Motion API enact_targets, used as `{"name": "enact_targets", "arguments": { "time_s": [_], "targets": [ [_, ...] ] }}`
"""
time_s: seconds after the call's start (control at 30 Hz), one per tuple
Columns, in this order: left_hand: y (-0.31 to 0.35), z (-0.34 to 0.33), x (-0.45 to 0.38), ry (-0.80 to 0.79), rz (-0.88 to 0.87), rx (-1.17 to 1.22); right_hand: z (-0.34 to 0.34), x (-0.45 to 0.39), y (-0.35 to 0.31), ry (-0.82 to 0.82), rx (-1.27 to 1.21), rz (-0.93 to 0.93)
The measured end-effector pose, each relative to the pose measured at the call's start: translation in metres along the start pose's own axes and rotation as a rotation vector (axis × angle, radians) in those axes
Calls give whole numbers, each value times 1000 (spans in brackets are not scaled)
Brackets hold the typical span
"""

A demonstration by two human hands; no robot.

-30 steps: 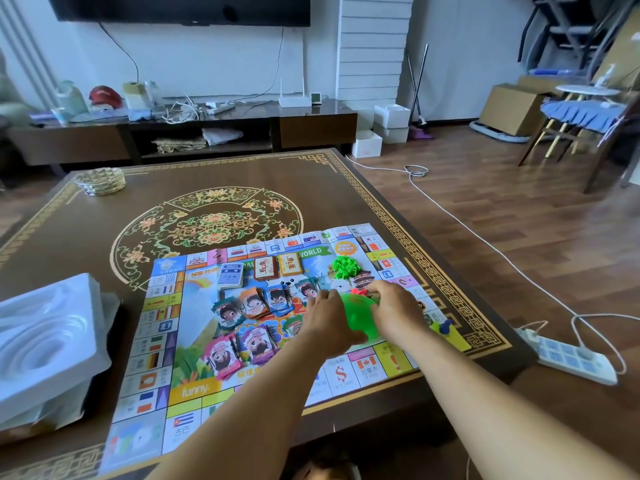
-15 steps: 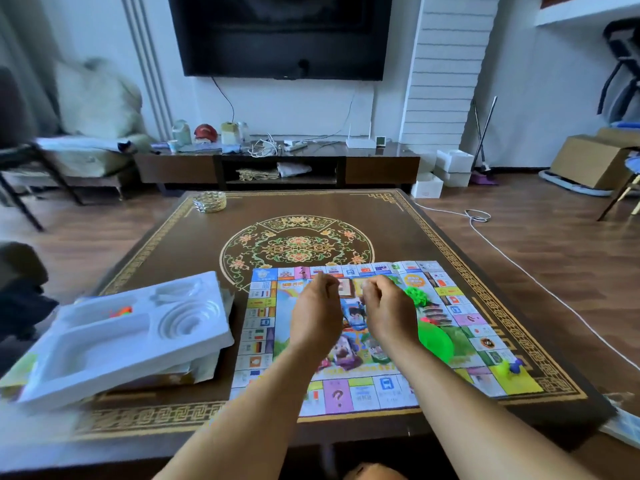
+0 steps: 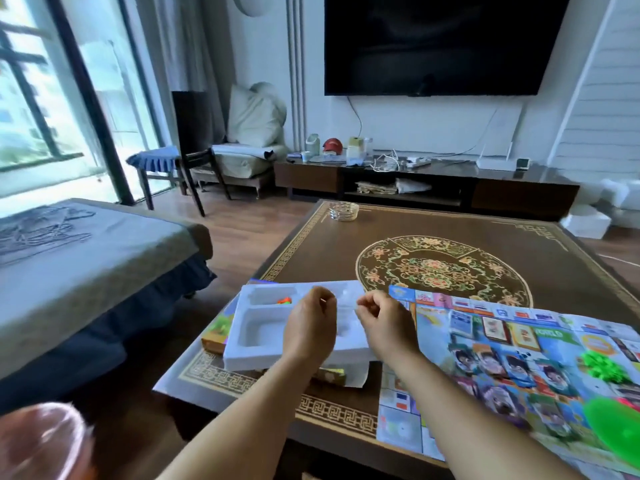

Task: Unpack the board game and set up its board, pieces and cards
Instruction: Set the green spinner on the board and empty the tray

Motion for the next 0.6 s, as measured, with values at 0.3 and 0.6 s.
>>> {"name": "enact_targets", "arguments": {
  "time_s": [0.3, 0.6],
  "targets": [
    [-80, 26, -99, 14, 191, -216, -98, -62, -14, -229, 77, 95],
    [-94, 10, -166, -188, 97, -713, -161, -119, 0, -544, 361, 253]
  ]
}}
Point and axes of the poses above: each hand's wrist, its own x-axis away from the middle knuckle, its own z-axis out of the back of the hand, y = z × x, the point moved 1 cm from there along -x, towards the middle knuckle, and after that the axes turned 10 degrees about z, right-handed, at the moved point
